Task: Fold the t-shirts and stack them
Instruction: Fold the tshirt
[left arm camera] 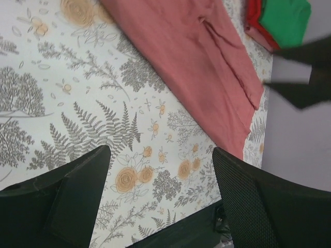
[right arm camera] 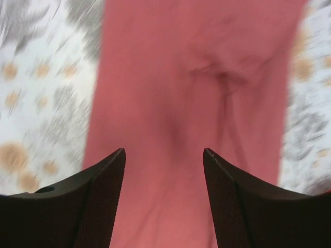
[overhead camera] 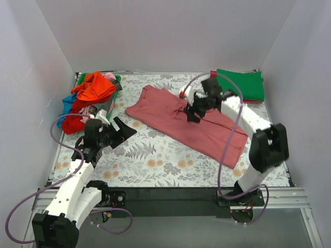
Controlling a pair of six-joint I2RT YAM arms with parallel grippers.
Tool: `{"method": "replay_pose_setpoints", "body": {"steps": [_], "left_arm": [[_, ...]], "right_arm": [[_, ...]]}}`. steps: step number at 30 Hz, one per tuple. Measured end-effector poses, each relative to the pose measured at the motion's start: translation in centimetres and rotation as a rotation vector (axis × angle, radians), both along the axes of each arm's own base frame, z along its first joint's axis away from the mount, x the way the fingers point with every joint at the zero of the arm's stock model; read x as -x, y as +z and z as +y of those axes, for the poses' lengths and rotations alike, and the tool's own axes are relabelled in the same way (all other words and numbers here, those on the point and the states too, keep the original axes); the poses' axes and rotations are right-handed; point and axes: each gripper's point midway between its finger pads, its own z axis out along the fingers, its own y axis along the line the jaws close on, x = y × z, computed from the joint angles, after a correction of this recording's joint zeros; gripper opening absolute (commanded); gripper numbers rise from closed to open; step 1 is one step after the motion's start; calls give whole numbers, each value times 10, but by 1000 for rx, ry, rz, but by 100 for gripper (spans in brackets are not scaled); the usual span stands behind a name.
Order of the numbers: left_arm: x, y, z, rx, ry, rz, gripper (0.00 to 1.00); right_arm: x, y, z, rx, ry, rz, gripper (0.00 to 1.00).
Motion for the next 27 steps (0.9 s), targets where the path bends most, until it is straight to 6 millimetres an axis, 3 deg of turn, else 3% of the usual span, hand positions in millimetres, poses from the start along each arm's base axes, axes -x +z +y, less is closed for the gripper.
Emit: {"method": "replay_pose_setpoints", "body": {"steps": [3, 5, 7, 9, 11, 14, 17, 22, 24, 25, 27], "left_arm": [[-4, -22, 0, 24, 45, 106, 73], [-11, -34, 1, 29, 81, 169, 61], [-24, -49, 0, 17, 129, 256, 57], [-44, -65, -4, -14, 179, 348, 55], [-65, -82, -9, -55, 224, 425, 55], [-96, -108, -16, -107, 290, 494, 56], [-112, -135, -15, -162, 355, 543, 56], [-147, -140, -12, -194, 434, 530, 54], [-162, -140, -12, -206, 452, 516, 50], [-169, -140, -12, -210, 457, 510, 38], [-178, -143, -11, -225, 469, 505, 25]], "right_arm": [[85, -31, -7, 141, 129, 6, 68], [116, -57, -24, 208, 140, 48, 69], [130, -74, -48, 264, 97, 82, 70], [140, -79, -67, 278, 41, 93, 70], [140, -72, -79, 250, -16, 77, 70], [124, -49, -96, 175, -124, 16, 70], [110, -36, -112, 122, -213, -22, 70], [124, -44, -108, 74, -203, 13, 70], [131, -51, -107, 66, -196, 40, 70], [134, -53, -106, 62, -193, 50, 70], [137, -55, -105, 52, -188, 61, 70]]}}
